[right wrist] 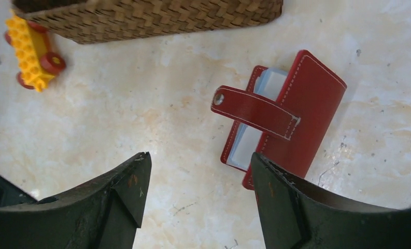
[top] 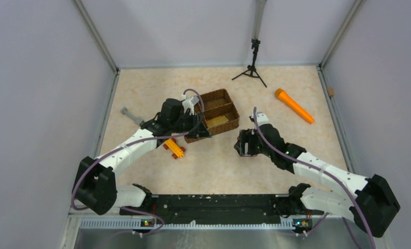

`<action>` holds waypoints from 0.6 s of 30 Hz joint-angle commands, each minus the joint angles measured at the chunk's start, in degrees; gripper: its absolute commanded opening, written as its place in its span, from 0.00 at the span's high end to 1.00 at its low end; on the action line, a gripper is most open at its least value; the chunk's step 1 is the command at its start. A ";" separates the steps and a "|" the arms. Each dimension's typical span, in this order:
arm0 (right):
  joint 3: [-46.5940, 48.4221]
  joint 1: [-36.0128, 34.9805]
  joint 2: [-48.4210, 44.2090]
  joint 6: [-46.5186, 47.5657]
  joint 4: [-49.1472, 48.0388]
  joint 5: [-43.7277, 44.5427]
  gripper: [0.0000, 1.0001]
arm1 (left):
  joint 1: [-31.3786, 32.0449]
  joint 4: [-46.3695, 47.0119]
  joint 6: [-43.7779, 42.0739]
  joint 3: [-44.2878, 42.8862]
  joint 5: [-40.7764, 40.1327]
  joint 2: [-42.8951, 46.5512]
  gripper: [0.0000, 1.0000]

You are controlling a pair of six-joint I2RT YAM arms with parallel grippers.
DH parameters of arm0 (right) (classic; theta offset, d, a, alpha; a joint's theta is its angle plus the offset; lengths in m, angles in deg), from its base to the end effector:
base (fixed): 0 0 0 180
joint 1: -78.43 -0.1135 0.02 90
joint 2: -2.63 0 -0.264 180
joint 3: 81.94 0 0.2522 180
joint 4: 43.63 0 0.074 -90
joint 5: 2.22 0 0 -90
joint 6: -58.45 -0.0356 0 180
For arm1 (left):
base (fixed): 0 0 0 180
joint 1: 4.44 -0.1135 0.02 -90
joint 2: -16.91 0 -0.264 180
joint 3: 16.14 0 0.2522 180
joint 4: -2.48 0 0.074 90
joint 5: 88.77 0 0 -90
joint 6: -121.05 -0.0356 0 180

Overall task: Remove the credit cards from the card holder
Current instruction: Close the card holder at the center of the board.

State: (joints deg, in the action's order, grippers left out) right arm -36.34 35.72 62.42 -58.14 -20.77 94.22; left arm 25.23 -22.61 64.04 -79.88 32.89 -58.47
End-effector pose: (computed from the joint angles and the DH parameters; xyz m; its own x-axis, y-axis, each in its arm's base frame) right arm 0.1636 0.1456 0.2139 -0.6681 -0.0115 -0.7439 -0.3457 0.8902 0.2968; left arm 0.2375 -0.1568 0.2557 -0.8643 -0.0410 -0.5013 0.3770 0.6069 -0.6997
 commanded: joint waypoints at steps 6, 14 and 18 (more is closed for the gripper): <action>0.01 8.19 -10.78 -4.65 -0.94 4.67 0.55 | -0.68 0.17 -1.33 -0.53 0.80 3.27 0.78; -1.50 10.85 -13.97 -10.73 2.59 20.86 1.00 | -1.19 -0.45 -1.88 -1.42 1.65 2.96 0.77; -3.00 10.90 -6.73 -11.26 -0.28 14.44 1.00 | -1.48 -0.36 -1.88 -1.22 2.10 3.15 0.77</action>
State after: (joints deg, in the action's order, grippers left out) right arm -37.79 46.25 50.29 -67.40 -19.13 110.24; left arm 24.21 -23.55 63.41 -79.88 33.64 -56.67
